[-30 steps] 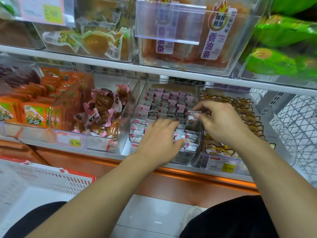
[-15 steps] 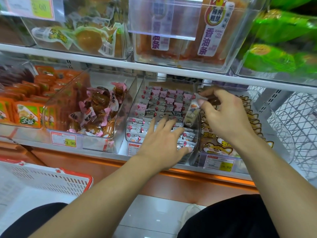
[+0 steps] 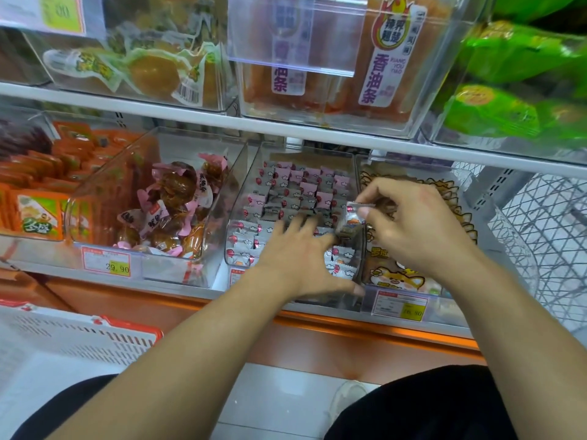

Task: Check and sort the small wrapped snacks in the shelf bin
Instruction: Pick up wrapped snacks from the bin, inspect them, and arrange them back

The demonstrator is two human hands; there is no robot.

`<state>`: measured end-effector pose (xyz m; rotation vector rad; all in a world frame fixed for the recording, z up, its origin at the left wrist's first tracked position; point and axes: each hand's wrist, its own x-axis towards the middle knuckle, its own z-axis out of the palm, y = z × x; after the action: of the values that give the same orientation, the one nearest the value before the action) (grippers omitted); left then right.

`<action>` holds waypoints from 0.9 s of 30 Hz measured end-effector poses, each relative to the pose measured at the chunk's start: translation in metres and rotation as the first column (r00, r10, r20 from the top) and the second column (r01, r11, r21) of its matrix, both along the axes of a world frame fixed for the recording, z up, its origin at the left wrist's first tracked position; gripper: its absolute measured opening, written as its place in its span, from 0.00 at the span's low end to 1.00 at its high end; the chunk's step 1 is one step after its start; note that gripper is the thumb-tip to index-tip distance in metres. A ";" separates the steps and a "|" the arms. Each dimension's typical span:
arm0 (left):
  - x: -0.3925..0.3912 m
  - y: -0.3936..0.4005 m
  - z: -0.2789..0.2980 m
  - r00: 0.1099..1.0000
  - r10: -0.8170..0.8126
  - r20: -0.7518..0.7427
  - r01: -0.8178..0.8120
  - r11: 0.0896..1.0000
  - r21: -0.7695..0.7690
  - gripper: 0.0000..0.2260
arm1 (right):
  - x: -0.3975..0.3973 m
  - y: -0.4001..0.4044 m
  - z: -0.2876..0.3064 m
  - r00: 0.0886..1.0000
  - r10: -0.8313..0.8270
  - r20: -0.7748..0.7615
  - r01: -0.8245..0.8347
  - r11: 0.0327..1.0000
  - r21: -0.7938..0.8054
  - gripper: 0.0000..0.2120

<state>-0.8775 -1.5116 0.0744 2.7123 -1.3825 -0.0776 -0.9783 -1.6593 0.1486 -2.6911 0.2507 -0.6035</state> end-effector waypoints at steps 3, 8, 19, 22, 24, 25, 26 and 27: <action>0.014 0.003 0.007 1.000 -0.029 -0.013 0.029 0.999 0.019 0.50 | -0.006 -0.002 0.004 1.000 0.012 0.005 -0.012 0.998 -0.055 0.02; 0.017 0.002 0.004 0.999 -0.043 0.003 0.043 0.998 0.036 0.53 | -0.008 0.005 0.001 0.999 0.005 -0.045 -0.014 0.980 -0.198 0.03; 0.022 -0.001 0.006 0.999 -0.020 -0.043 0.016 0.997 -0.082 0.53 | 0.031 0.011 -0.020 0.925 -0.221 -0.310 0.061 0.890 -0.452 0.08; 0.017 0.001 0.005 0.998 0.018 -0.063 -0.026 0.992 -0.125 0.48 | 0.044 0.018 -0.032 0.911 -0.308 -0.274 0.100 0.810 -0.578 0.11; 0.011 0.003 0.002 0.999 0.028 -0.037 -0.032 0.994 -0.106 0.46 | 0.051 0.014 -0.034 0.911 -0.360 -0.199 0.179 0.782 -0.597 0.12; 0.007 0.004 0.000 1.000 0.024 -0.019 -0.026 0.995 -0.096 0.44 | 0.055 0.011 -0.035 0.907 -0.376 -0.189 0.191 0.769 -0.610 0.12; 0.003 0.005 -0.002 1.000 0.017 -0.002 -0.017 0.996 -0.091 0.41 | 0.059 0.008 -0.035 0.901 -0.385 -0.199 0.189 0.763 -0.618 0.12; -0.001 0.007 -0.005 1.000 0.011 0.011 -0.010 0.996 -0.087 0.39 | 0.062 0.007 -0.036 0.892 -0.390 -0.226 0.179 0.766 -0.617 0.12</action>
<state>-0.8787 -1.5050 0.0697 2.6534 -1.3416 -0.0010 -0.9161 -1.6524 0.1128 -3.3973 0.6923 -0.3103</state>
